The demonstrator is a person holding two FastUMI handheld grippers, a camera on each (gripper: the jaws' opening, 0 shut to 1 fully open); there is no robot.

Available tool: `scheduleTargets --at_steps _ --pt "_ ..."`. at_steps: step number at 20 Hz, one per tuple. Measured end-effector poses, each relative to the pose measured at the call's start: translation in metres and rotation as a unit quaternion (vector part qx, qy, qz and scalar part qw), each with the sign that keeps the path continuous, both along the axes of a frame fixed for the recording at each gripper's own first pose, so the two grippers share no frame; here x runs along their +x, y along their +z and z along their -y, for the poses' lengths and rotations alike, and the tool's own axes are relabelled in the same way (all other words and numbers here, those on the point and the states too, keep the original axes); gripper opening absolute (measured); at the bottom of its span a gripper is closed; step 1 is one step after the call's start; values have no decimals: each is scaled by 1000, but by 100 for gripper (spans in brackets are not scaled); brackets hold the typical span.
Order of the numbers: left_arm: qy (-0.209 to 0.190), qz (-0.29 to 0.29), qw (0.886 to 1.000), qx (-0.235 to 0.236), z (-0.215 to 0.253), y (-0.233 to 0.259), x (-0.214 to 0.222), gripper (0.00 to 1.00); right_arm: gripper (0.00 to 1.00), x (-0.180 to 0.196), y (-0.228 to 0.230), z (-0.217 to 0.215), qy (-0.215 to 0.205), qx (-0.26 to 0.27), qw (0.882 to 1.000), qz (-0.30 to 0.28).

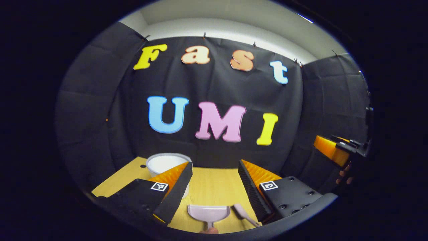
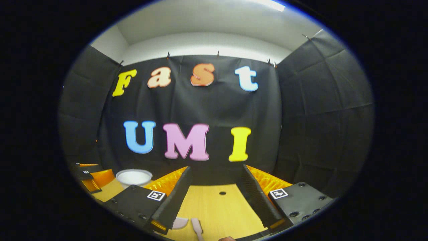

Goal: Pick up the small broom and dustpan from the desktop, sweep the trash into the dustpan with the broom, and then empty the trash into the garbage bin.

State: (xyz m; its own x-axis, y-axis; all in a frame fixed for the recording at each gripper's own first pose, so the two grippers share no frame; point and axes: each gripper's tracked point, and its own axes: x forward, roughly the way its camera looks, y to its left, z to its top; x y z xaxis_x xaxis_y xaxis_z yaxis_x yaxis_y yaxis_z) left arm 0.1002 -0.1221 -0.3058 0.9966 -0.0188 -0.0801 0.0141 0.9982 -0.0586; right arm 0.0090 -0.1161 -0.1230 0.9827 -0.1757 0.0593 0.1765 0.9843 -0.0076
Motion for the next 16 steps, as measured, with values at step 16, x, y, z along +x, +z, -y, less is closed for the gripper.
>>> scheduleTargets --at_steps 16 --pt "57 54 995 65 46 -12 -25 81 91 -18 29 38 42 12 999 21"
